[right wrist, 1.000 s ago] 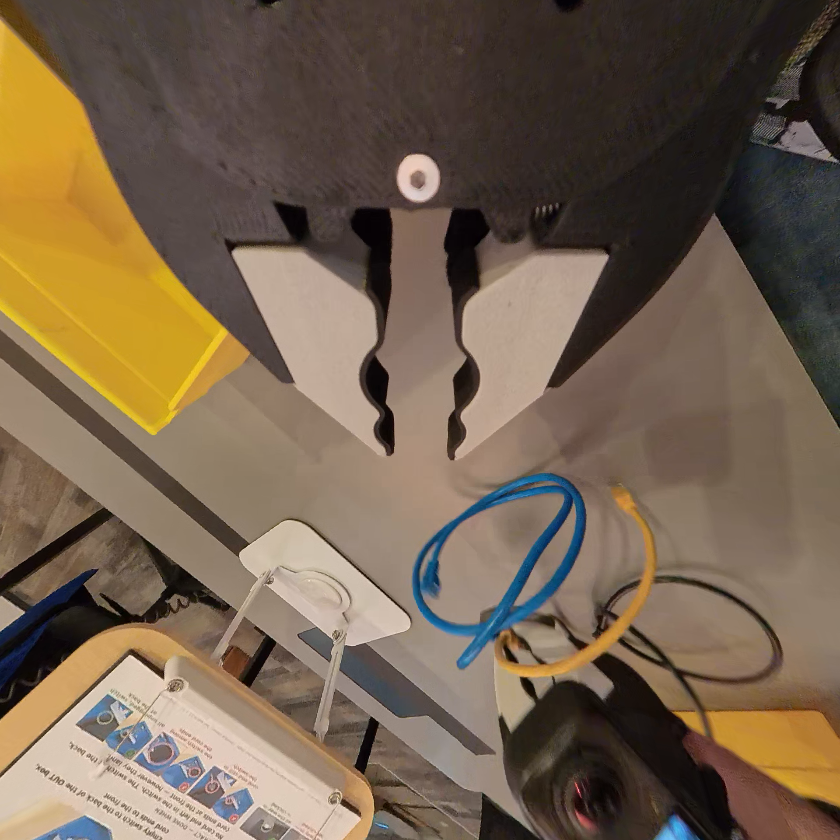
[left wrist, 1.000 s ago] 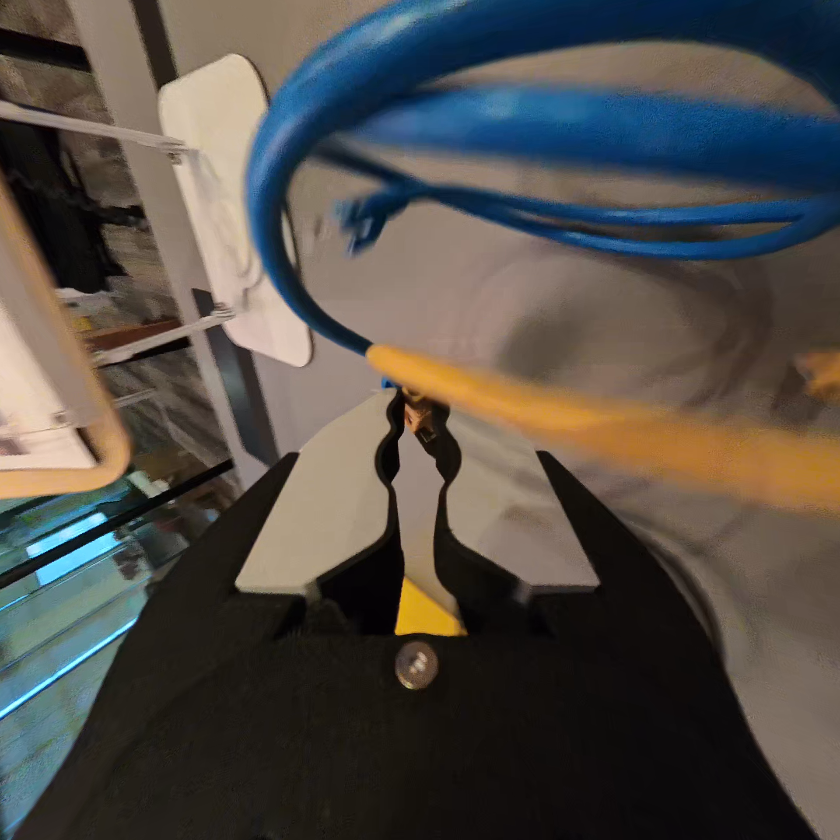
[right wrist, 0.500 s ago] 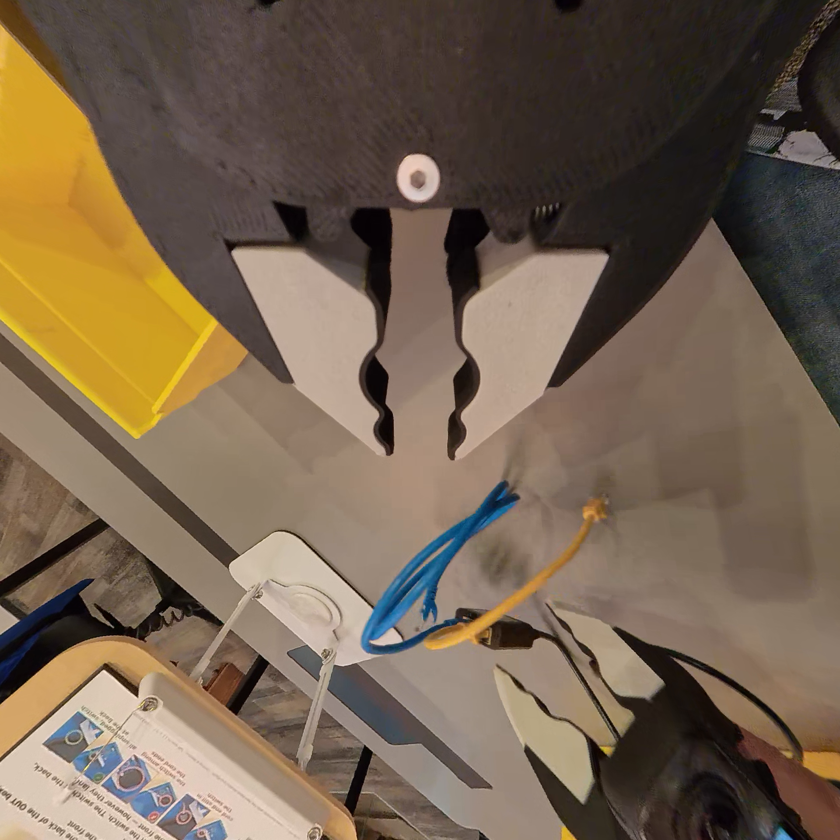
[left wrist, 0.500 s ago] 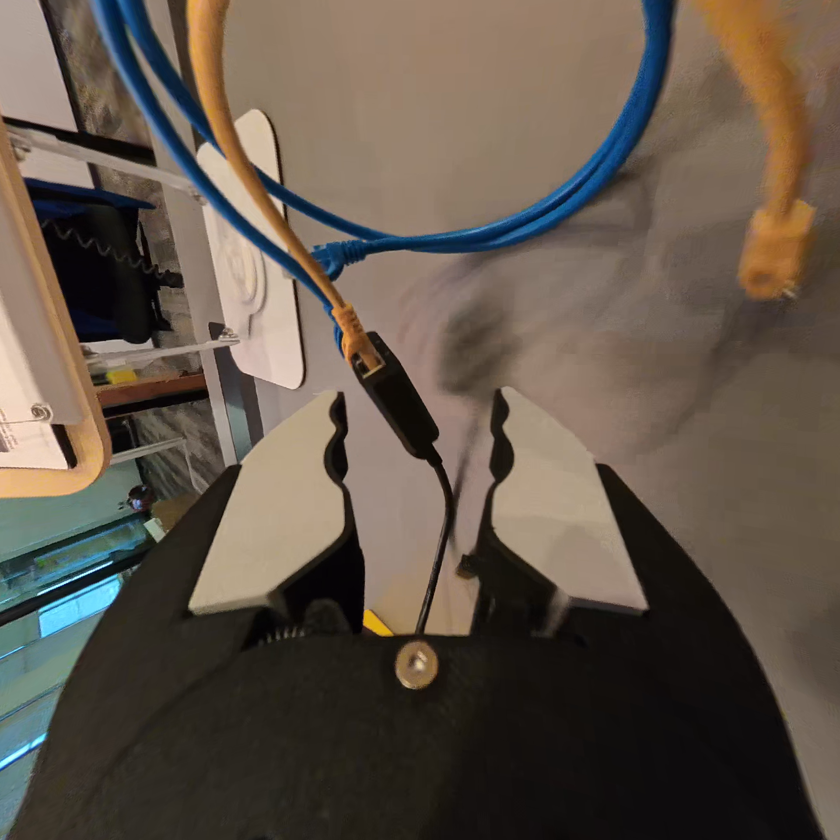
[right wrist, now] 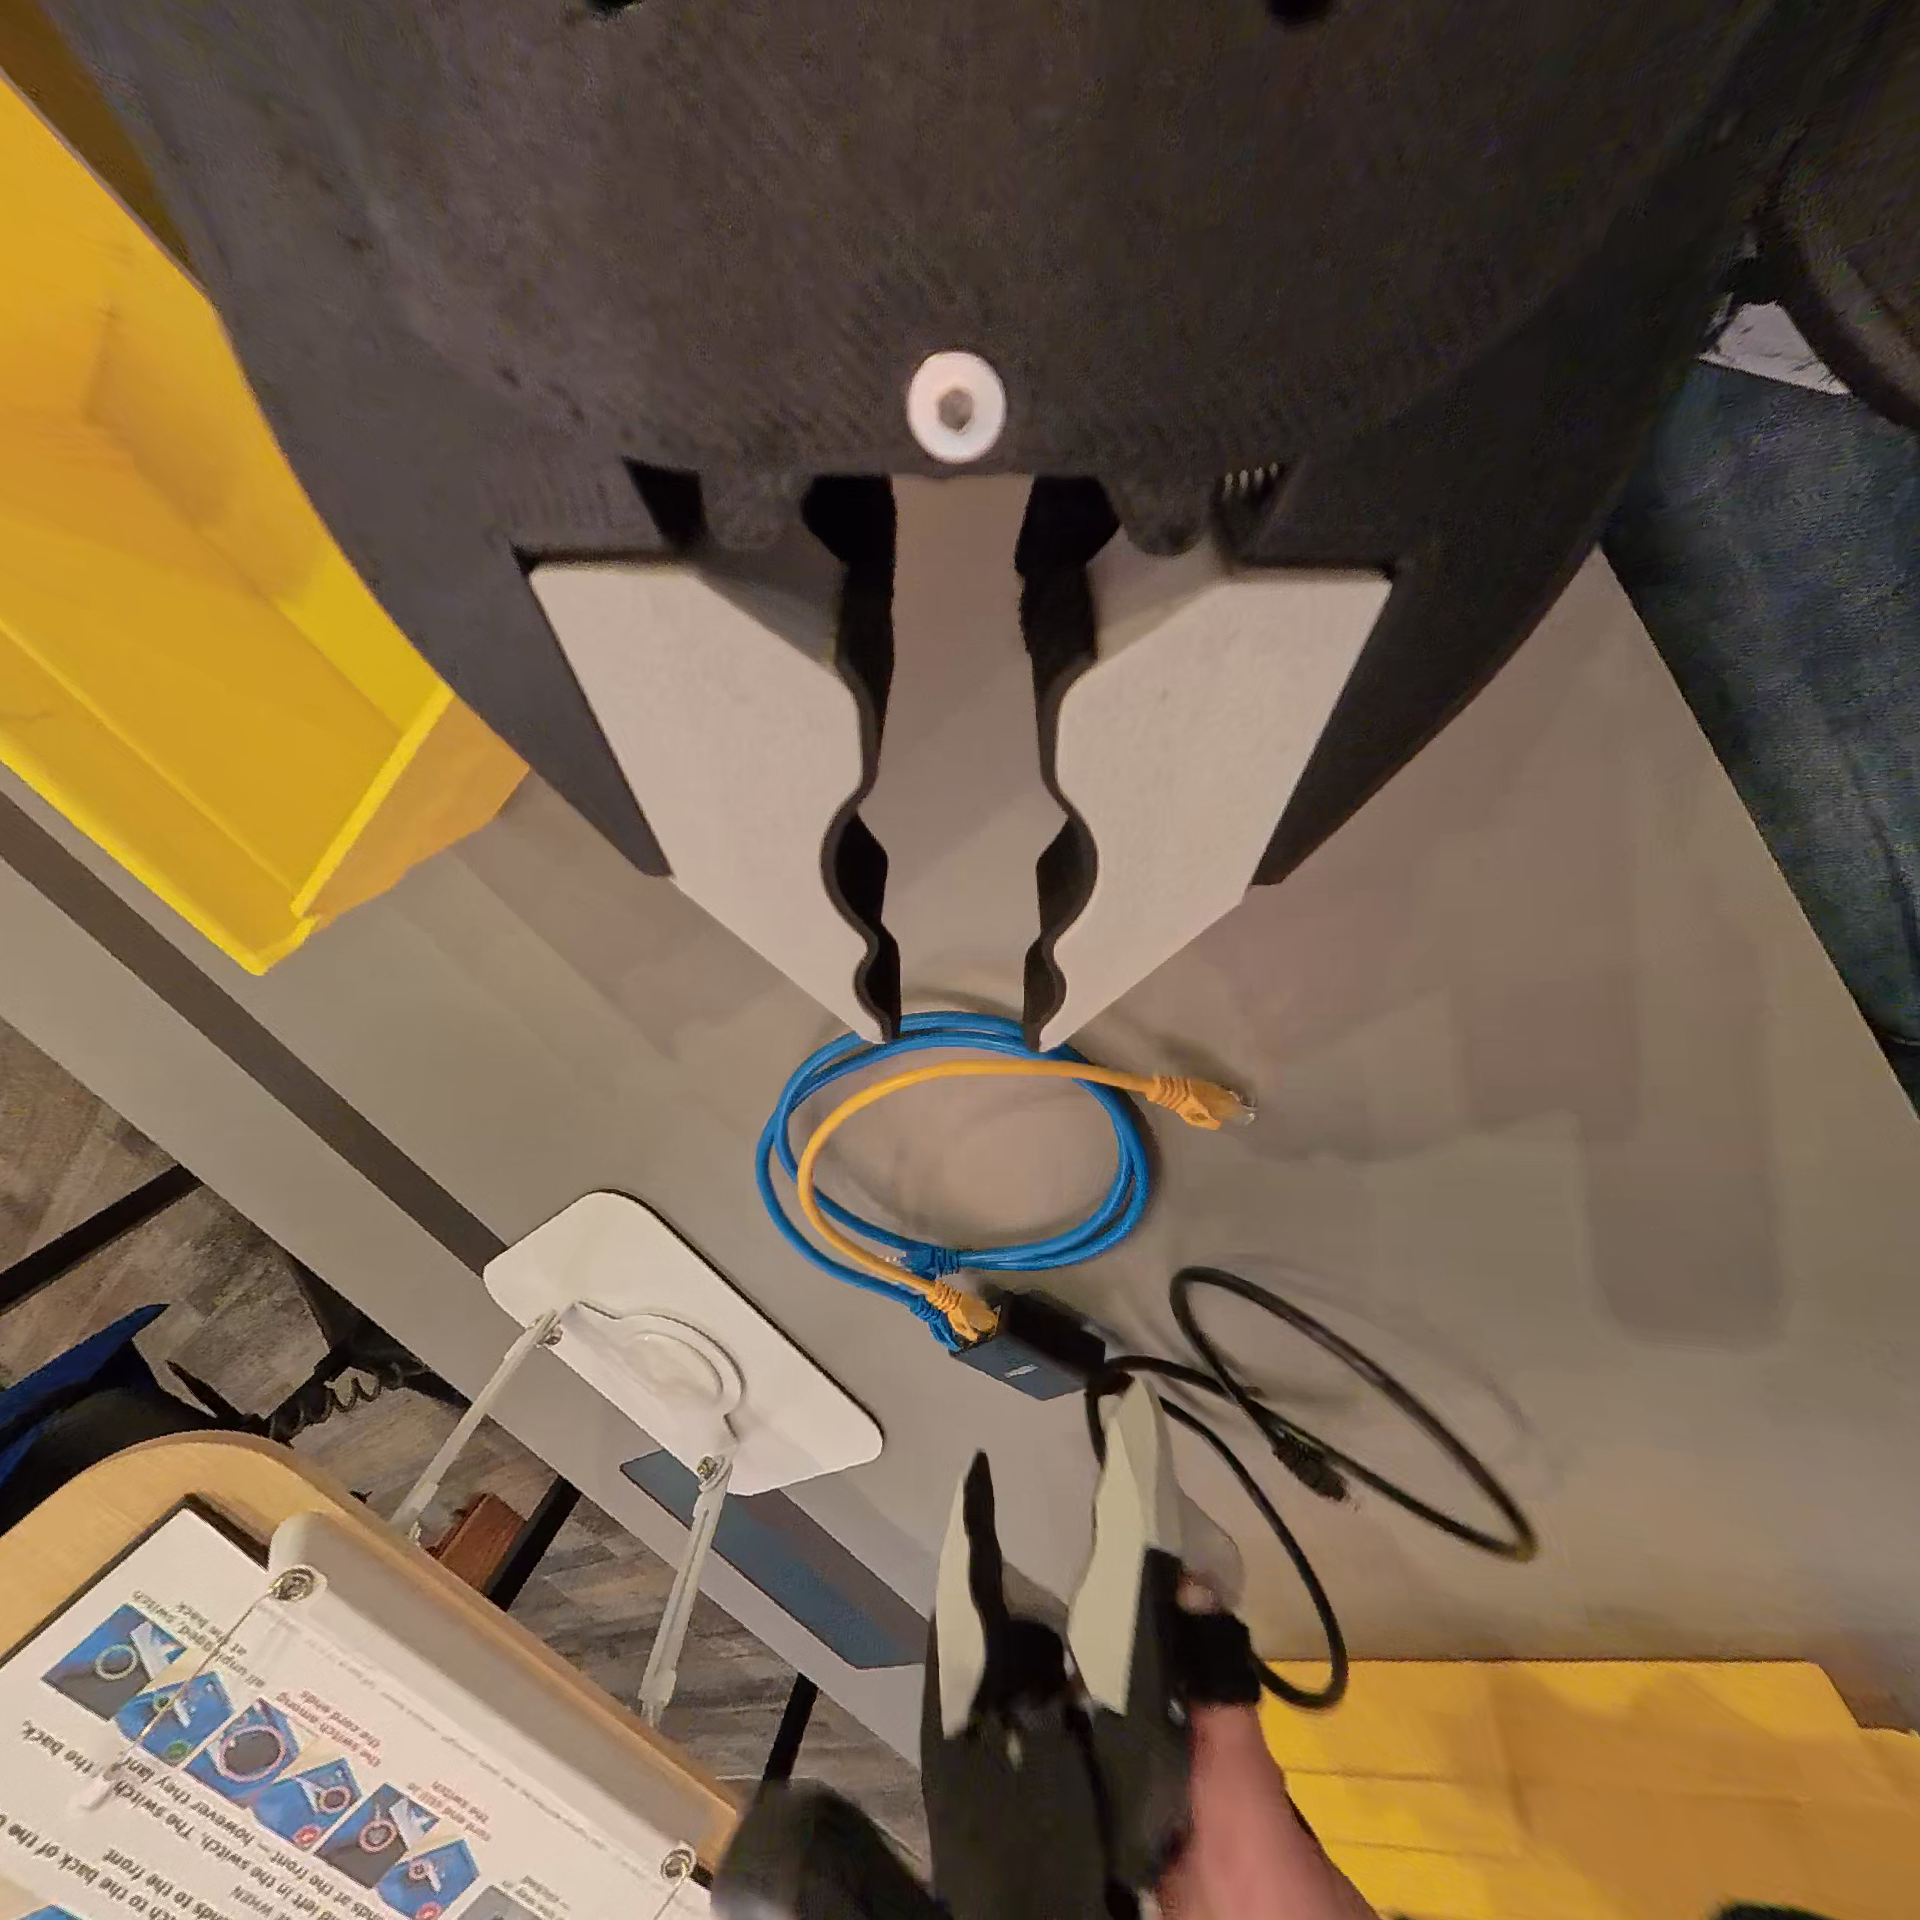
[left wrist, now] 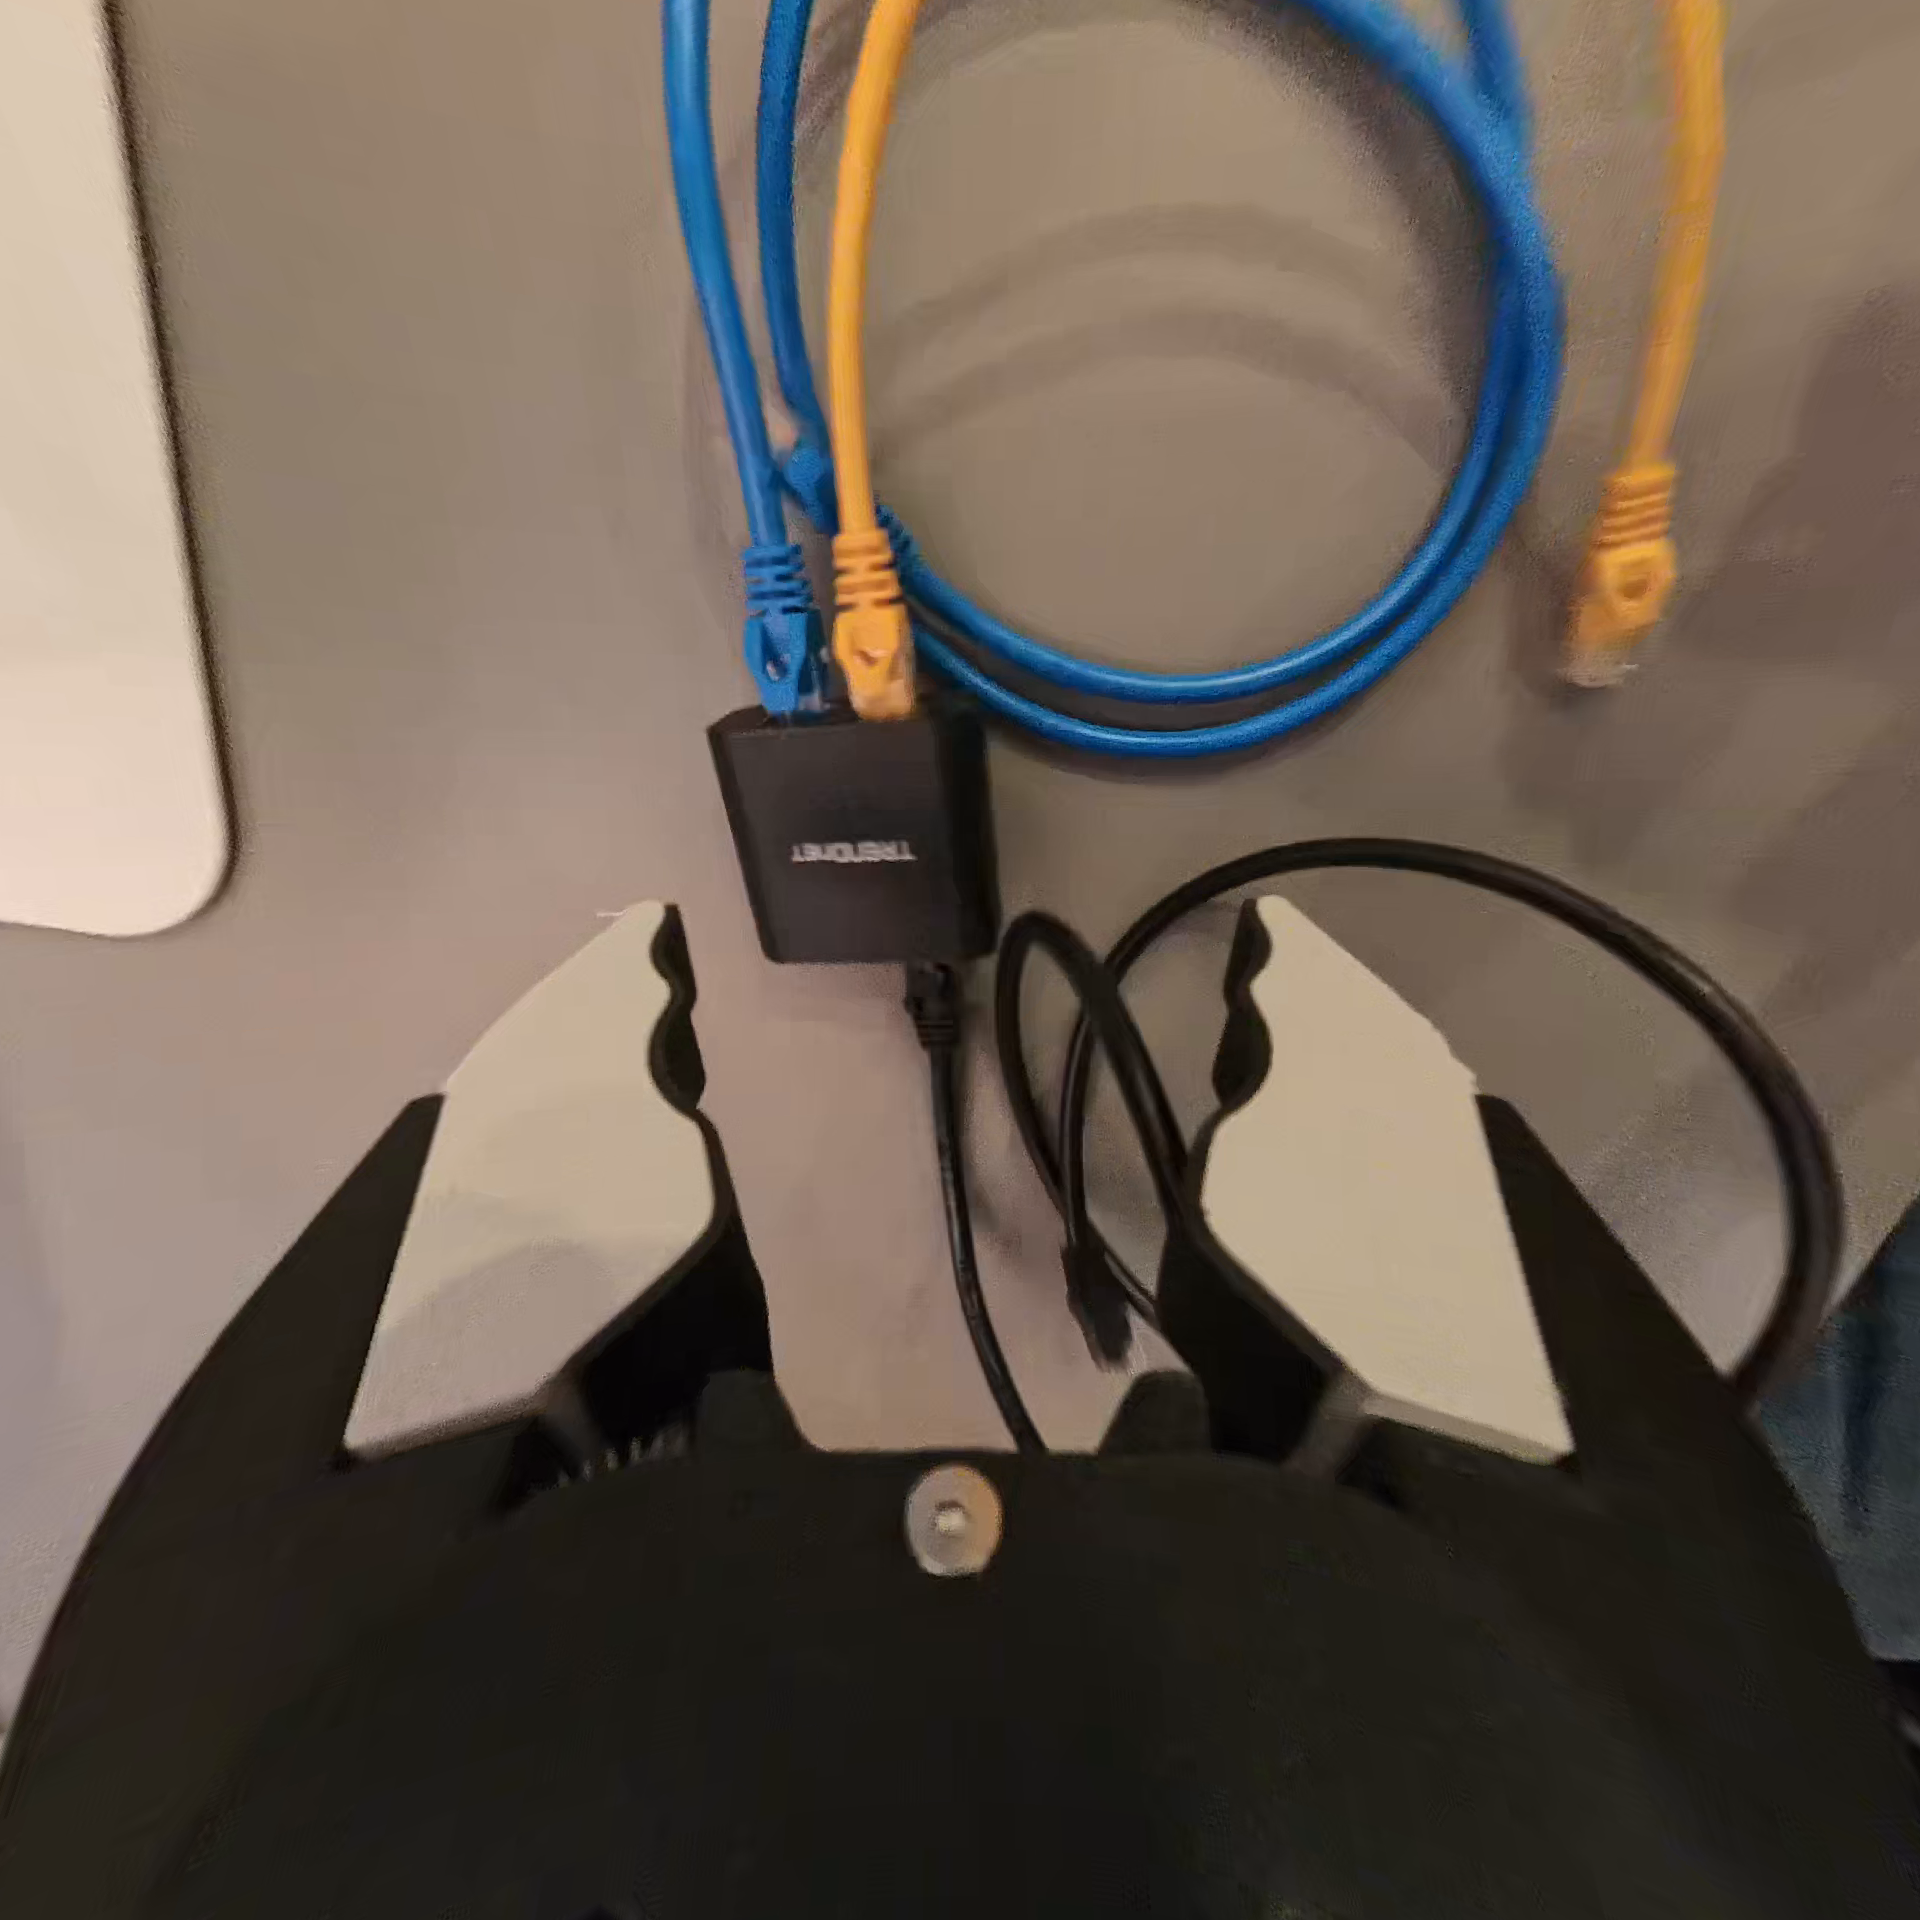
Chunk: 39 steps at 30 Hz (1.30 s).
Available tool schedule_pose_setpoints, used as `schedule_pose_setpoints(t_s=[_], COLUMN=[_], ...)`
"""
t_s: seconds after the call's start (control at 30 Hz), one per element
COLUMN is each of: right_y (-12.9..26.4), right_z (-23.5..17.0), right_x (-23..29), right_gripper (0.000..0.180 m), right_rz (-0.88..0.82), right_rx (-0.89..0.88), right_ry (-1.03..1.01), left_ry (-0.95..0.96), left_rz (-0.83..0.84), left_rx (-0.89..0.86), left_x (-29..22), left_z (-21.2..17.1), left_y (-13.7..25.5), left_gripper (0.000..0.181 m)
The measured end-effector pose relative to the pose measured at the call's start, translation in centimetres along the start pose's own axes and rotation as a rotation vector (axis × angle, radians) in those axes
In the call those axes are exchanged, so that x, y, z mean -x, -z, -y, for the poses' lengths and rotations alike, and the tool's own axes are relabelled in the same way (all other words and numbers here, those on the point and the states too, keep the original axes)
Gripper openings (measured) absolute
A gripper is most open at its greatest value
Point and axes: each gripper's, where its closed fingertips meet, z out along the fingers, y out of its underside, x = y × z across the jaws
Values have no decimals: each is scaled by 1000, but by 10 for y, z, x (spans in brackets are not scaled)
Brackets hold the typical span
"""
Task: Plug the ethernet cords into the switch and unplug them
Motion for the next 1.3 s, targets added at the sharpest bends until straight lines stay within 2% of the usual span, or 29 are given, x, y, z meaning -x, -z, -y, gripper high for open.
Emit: schedule_pose_setpoints(t_s=[0.07, 0.17, 0.33, 0.4, 0.57, 0.7, 0.77, 0.9, 1.1, 1.3], right_y=[1, 2, 1, 0, -4, -8, -10, -18, -36, -61], right_z=[-1, -2, 1, 3, 9, 15, 18, 23, 34, 63], right_x=[2, 4, 6, 8, 15, 20, 24, 30, 33, 36], right_gripper=[22, 22, 22, 22, 22, 22, 22, 21, 22, 25], right_rz=[6, 13, 20, 28, 41, 52, 61, 81, 73, -19], right_rx=[-4, -7, -21, -30, -36, -43, -52, -58, -70, -74], right_ry=[-4, -3, -3, -7, 12, 29, 37, 54, 152, 447], left_ry=[79, 166, 275, 278, 168, 162, 165, 113, 81, 42], left_rz=[-134, -201, -294, -257, -44, 19, 50, 126, 137, 91], left_rx=[-8, -27, -91, -77, -10, -74, -132, -194, -169, -120], left_x=[-3, 4, 9, 17, 18, 18, 22, 24, 12, -18], left_z=[0, 3, 9, 5, 2, 7, 8, 8, 0, -4], left_y=[-16, -28, -32, -34, -43, -47, -46, -37, -13, 13], left_gripper=[105, 104, 88, 74, 75, 78, 69, 68, 67, 67])
